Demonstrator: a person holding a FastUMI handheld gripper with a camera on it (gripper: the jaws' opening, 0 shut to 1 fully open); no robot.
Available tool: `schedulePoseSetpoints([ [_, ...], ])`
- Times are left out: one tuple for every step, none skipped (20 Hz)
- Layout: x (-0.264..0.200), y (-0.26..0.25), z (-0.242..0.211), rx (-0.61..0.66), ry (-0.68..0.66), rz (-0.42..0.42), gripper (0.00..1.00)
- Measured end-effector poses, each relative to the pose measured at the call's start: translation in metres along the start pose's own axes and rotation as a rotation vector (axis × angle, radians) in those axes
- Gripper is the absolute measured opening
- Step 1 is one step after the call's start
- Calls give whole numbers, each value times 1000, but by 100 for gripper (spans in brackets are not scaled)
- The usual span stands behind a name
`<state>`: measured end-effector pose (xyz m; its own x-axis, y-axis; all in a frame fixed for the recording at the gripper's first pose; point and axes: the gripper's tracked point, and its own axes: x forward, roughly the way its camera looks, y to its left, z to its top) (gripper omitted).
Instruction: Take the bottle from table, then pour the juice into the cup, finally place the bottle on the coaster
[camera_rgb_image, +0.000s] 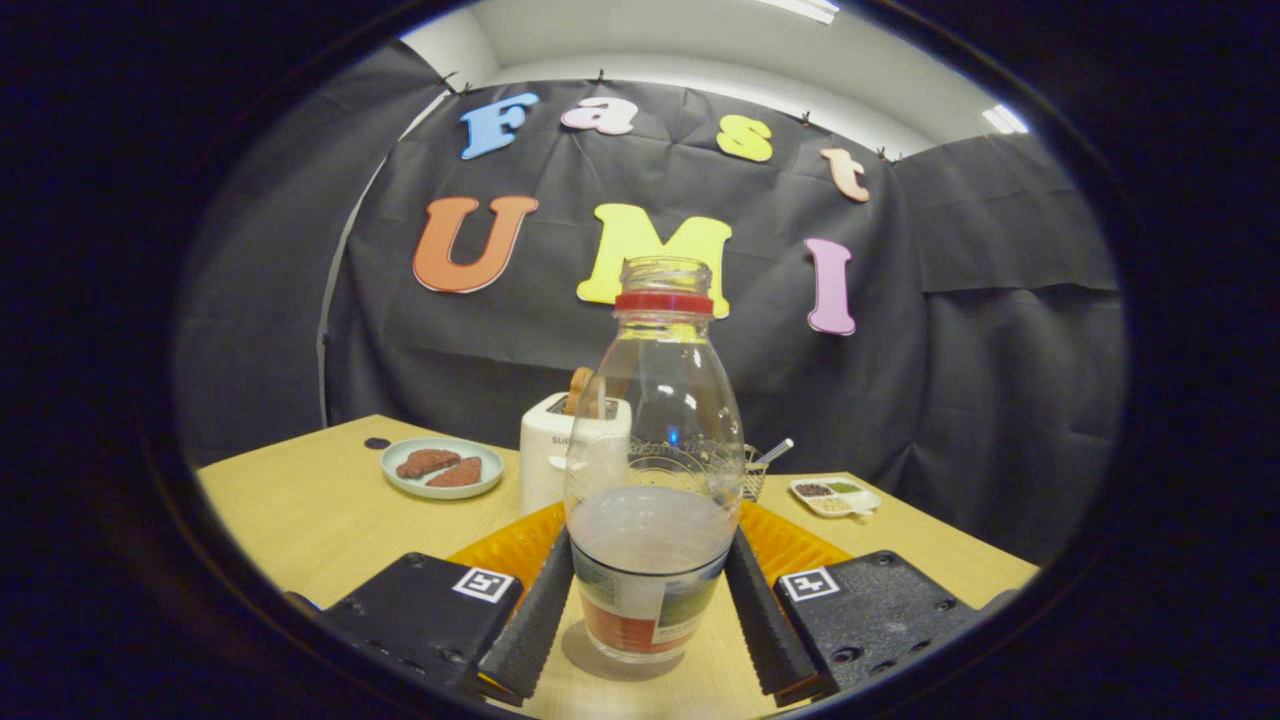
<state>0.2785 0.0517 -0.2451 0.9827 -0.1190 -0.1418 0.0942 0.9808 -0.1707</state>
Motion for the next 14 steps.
schedulePoseSetpoints([
  [2, 0, -8, 2, 11, 1, 82],
  [5, 1, -15, 16, 25, 5, 82],
  [10, 1, -21, 22, 33, 7, 82],
  [13, 1, -25, 29, 39, 11, 82],
  [13, 3, -30, 31, 40, 12, 82],
  [15, 3, -32, 35, 38, 12, 82],
  [16, 1, -37, 43, 42, 8, 82],
  [17, 1, -40, 45, 43, 6, 82],
  [18, 1, -43, 51, 46, 3, 82],
  [19, 2, -47, 56, 57, 4, 82],
  [19, 3, -52, 62, 67, 7, 82],
  [19, 4, -53, 60, 71, 6, 82],
  [19, 2, -53, 63, 64, 5, 82],
  [19, 1, -52, 65, 60, 4, 82],
])
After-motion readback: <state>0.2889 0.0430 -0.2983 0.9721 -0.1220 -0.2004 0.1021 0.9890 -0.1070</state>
